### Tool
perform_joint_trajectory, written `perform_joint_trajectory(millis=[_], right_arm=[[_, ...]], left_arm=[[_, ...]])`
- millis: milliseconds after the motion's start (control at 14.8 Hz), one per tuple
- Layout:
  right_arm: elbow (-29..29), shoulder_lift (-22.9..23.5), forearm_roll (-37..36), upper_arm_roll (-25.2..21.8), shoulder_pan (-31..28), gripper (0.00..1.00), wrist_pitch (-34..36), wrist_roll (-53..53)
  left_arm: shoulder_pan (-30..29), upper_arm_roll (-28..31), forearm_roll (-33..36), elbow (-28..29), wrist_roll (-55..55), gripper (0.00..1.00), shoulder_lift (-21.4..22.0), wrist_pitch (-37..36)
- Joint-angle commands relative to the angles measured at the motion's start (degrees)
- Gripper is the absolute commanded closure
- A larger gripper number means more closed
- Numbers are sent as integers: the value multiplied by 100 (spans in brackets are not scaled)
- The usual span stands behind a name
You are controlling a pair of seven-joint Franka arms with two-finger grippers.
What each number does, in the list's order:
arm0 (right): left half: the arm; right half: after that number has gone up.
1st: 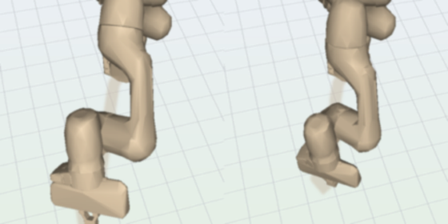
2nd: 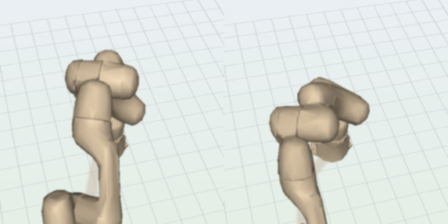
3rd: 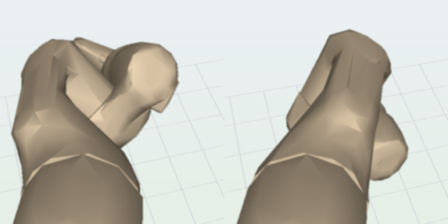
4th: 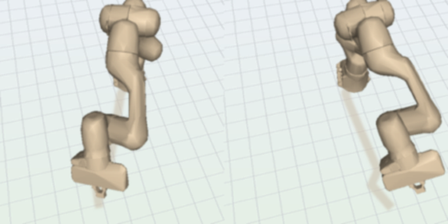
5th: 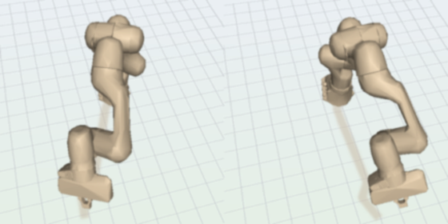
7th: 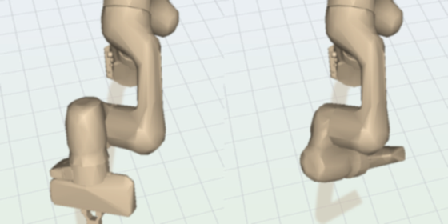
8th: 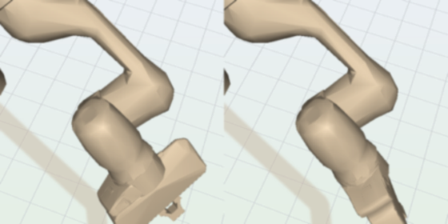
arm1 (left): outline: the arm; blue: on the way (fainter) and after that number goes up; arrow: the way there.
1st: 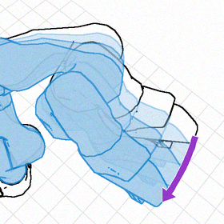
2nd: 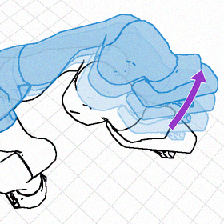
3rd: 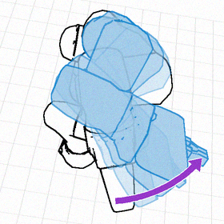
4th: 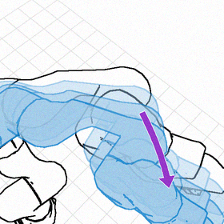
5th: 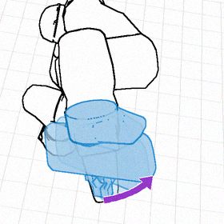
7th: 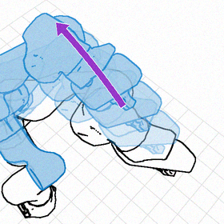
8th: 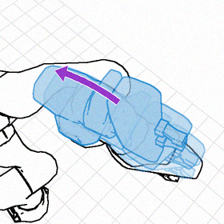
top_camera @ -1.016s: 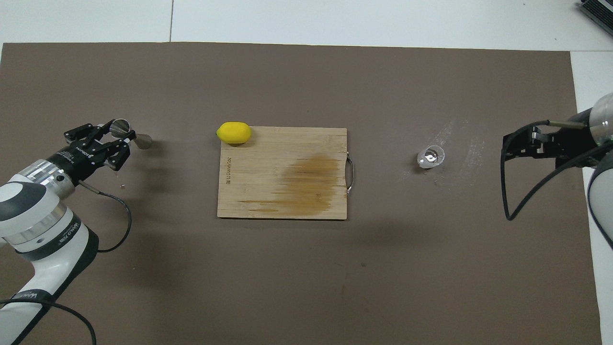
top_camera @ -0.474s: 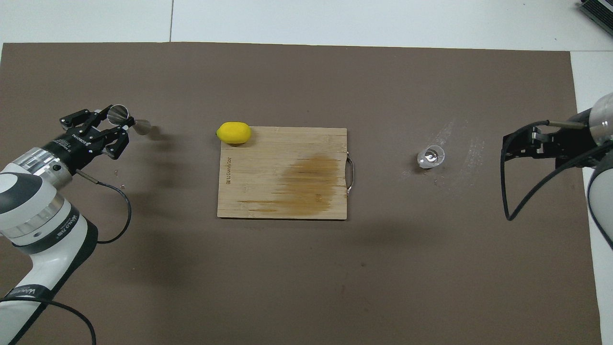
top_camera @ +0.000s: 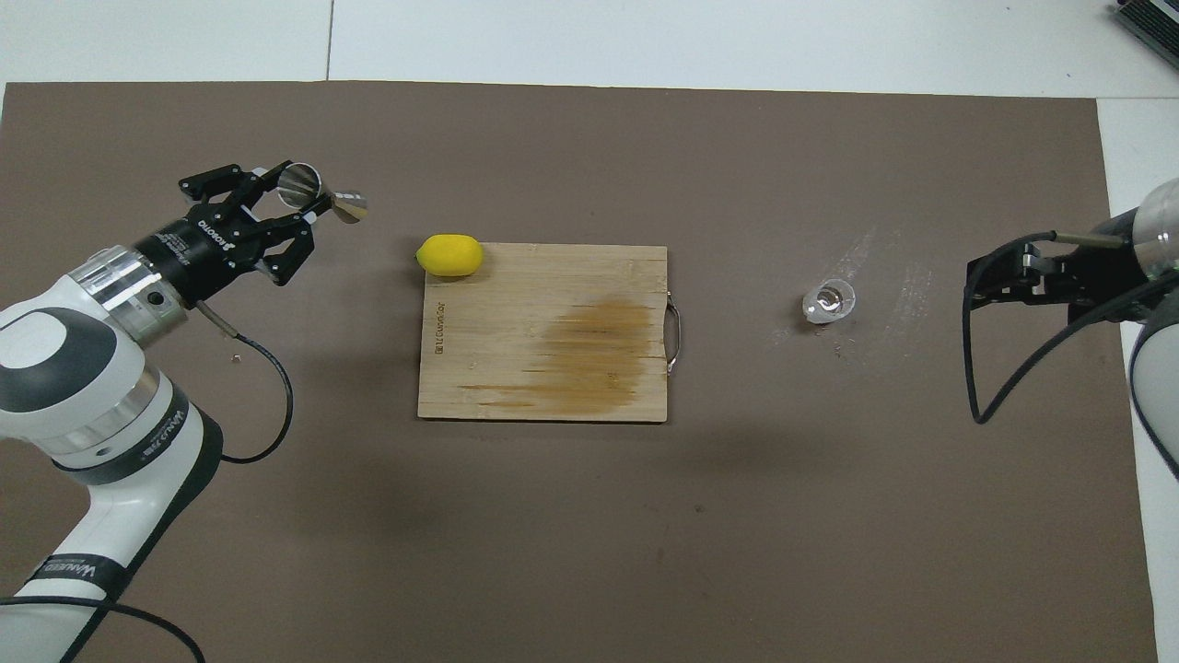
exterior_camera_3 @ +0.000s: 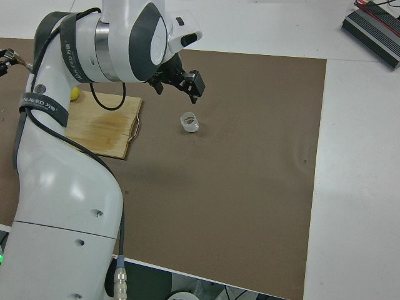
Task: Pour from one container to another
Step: 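Lift the metal cup with the left gripper toward the wooden board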
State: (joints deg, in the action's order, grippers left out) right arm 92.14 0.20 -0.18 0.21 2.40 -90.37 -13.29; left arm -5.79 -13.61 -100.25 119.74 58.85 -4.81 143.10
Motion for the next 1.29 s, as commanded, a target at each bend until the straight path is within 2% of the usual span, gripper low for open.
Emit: perform_joint_trajectory(millis=[0,136,339,610,949,1220], right_arm=[[147,-134,80,14,-56,1,-121,81],[147,-126,80,14,-82,6,-253,55],[138,-117,89,5,-126,10,-244,-233],[103,-82,115,14,-100,9,-235,-1595],[68,199,572,-3,-161,9,-341,-3141],[85,480,939,-12,-187,9,-736,-4389]], left_arm=[[148,-273,5,-213,443,100,33,-230],[542,-335,75,-258,443,100,-3,-108],[1315,-344,208,-310,400,100,-73,734],[1993,-353,225,-398,452,100,-274,1517],[2784,-362,147,-1180,645,100,-1118,2554],[3101,-380,-64,-1260,619,100,-1391,2767]])
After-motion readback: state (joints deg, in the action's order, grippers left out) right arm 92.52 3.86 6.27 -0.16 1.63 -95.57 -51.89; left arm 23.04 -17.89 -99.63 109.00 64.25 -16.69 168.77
